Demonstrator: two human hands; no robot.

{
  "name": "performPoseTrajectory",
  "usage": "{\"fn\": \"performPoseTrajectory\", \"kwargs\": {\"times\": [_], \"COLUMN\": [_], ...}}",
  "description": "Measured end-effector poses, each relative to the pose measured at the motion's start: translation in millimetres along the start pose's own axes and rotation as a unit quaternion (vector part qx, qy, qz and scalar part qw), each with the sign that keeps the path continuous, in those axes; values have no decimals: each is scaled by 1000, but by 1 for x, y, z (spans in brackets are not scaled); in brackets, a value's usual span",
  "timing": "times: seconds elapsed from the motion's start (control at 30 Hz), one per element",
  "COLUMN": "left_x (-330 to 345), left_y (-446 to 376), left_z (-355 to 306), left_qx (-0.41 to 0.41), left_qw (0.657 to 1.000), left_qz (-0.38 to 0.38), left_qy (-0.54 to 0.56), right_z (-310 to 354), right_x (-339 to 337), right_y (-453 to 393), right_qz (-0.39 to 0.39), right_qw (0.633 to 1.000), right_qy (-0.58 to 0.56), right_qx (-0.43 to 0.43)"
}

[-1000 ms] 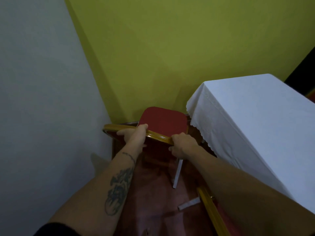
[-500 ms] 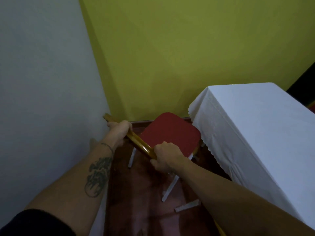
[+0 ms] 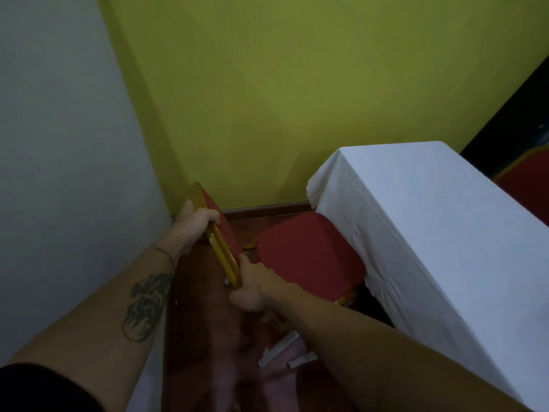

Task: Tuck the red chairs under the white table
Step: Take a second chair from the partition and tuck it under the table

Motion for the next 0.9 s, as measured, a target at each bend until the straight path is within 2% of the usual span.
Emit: {"fn": "performPoseTrajectory", "kwargs": {"times": [0.23,0.43,0.9], "left_x": [30,43,149], "left_y": [-19,-48,-67], "left_z": [-24,-28,-65], "left_qx": [27,24,76], "left_qw": [993,991,983], "left_qz": [109,119,154], "left_qy": [-22,-48,-67], "right_z": [-6,-20,-101], "right_x": [-8,-25,-76], "right_y": [0,-3,16], "right_qz": [-33,-38,-65], "right_qw": [999,998,993], "right_qy": [-38,-53,-81], "right_qx": [11,21,53]}}
Point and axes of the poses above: each hand's wrist, its own y-axis away from the middle knuckle, its own x-axis out of the palm, z = x × y, the point moved 7 cm from there along -y, towards the middle knuckle, and after that the axes turned 14 degrees about z, right-handed, at the moved point
